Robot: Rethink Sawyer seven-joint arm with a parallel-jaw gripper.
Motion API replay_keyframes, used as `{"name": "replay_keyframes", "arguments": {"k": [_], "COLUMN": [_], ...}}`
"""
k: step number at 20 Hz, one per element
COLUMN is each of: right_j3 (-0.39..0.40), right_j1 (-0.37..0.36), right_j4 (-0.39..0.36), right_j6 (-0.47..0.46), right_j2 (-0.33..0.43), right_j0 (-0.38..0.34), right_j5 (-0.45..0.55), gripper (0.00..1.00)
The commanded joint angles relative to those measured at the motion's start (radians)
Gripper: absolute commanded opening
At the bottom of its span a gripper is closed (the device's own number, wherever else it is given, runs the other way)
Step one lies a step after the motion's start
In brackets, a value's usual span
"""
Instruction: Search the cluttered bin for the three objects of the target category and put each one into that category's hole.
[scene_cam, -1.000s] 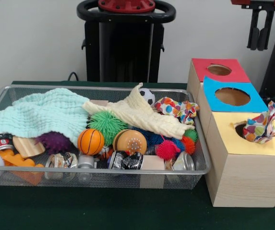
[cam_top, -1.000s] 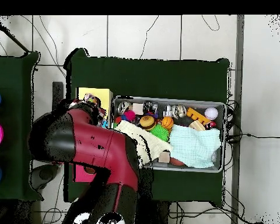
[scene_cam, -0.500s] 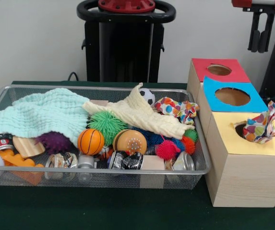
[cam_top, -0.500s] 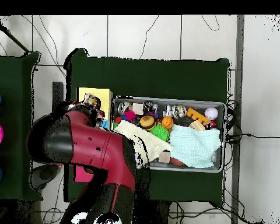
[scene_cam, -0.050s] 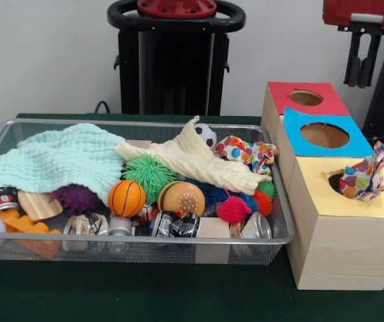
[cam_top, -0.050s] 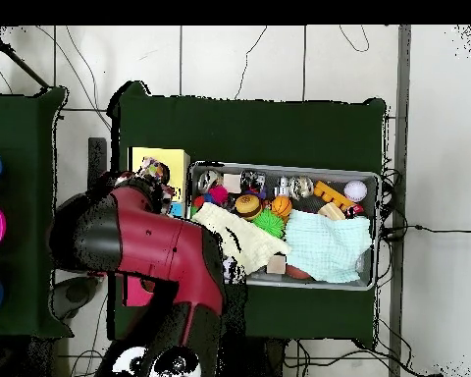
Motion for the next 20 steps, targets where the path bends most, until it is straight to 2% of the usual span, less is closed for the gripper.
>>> {"name": "replay_keyframes", "arguments": {"k": [1, 9, 20], "right_j3": [0.085, 0.09, 0.068], "right_j1": [0.034, 0.041, 0.076], "right_j4": [-0.027, -0.026, -0.027], "right_j6": [0.172, 0.155, 0.179], "right_j2": [0.072, 0.095, 0.076], "right_j0": [-0.03, -0.054, -0.039], "right_j5": [-0.06, -0.093, -0.122], "gripper": [0.0, 0.0, 0.0]}}
